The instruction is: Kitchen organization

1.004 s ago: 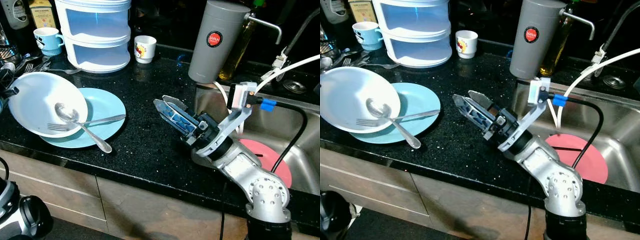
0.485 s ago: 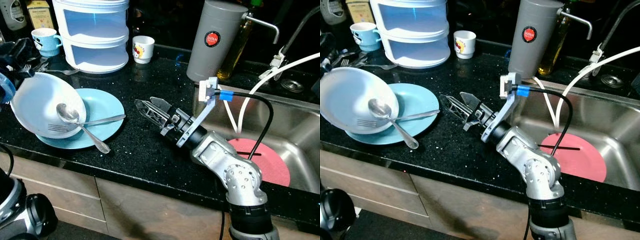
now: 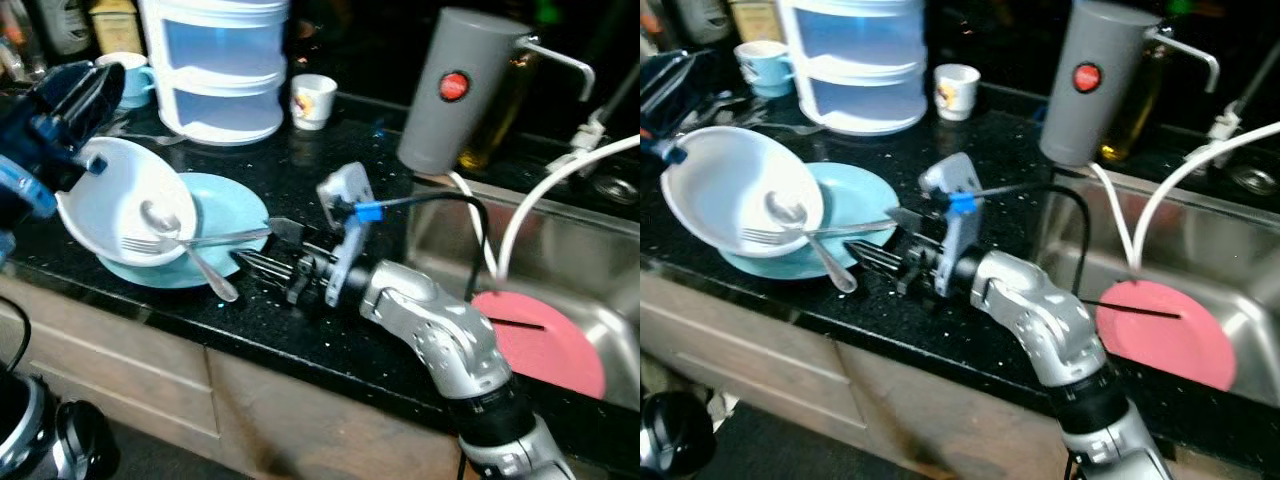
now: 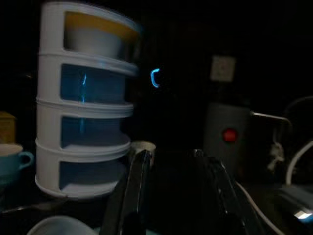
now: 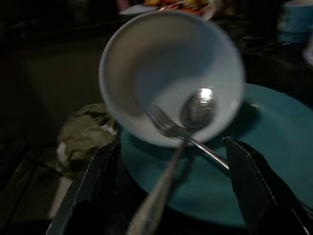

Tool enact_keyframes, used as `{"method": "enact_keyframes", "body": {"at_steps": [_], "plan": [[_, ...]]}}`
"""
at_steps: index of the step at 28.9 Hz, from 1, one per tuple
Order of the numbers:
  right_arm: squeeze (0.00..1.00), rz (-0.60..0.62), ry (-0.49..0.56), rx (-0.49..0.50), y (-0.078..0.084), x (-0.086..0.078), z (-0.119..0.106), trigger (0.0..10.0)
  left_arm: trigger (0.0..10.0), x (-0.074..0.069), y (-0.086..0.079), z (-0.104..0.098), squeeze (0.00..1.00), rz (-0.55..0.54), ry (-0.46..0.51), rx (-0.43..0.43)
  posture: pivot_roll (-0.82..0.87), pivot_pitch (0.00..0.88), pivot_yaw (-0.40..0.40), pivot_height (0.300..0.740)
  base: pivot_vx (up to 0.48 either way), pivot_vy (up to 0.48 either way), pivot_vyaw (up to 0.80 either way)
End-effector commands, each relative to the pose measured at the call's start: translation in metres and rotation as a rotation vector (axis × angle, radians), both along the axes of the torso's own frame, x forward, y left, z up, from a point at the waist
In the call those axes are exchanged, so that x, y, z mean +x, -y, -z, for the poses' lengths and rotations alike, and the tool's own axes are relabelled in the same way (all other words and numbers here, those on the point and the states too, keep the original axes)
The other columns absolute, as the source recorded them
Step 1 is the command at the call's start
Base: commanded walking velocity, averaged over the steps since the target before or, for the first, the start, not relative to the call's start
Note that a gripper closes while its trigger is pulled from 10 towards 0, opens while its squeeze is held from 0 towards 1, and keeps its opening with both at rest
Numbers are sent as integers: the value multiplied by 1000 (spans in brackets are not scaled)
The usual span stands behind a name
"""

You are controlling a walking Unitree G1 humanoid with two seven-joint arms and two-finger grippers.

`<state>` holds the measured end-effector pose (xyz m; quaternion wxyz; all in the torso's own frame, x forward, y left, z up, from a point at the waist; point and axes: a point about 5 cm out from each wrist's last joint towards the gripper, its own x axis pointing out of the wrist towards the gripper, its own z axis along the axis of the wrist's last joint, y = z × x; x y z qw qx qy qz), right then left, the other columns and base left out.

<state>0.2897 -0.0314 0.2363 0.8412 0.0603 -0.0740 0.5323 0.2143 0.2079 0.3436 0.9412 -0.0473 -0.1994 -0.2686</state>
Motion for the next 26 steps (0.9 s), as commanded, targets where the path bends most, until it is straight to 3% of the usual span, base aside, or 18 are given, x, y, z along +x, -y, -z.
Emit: {"method": "enact_keyframes", "body": {"at_steps": [1, 2, 4, 6, 8, 12, 19, 26], "plan": [[0, -18, 40, -21, -4, 3, -1, 10000, 10000, -9, 18, 9, 0, 141, -7, 64, 193, 0, -93, 740, 0, 0, 788], [0, -18, 40, -21, -4, 3, -1, 10000, 10000, -9, 18, 9, 0, 141, -7, 64, 193, 0, -93, 740, 0, 0, 788], [0, -36, 77, -36, -7, 2, -4, 10000, 10000, -19, 36, 20, 0, 275, -17, 100, 189, 0, -91, 740, 0, 0, 0], [0, -58, 124, -76, -10, -1, -5, 10000, 10000, -24, 44, 26, 0, 334, -26, 118, 185, 0, -91, 740, 0, 0, 0], [0, -86, 186, -143, -13, -7, -2, 10000, 10000, -24, 45, 31, 0, 326, -47, 136, 183, 0, -92, 740, 0, 0, 0], [0, -101, 189, -228, -15, -17, 3, 10000, 10000, -19, 36, 34, 0, 236, -79, 156, 180, 0, -94, 740, 0, 0, 0], [0, 41, 171, -348, -7, -3, -1, 10000, 10000, -17, 34, 37, 0, 193, -88, 151, 163, 0, -93, 740, 0, 0, 0], [0, 62, 76, -299, -10, -4, -13, 10000, 10000, -13, 30, 37, 0, 135, -63, 110, 151, 0, -95, 740, 0, 0, 0]]}}
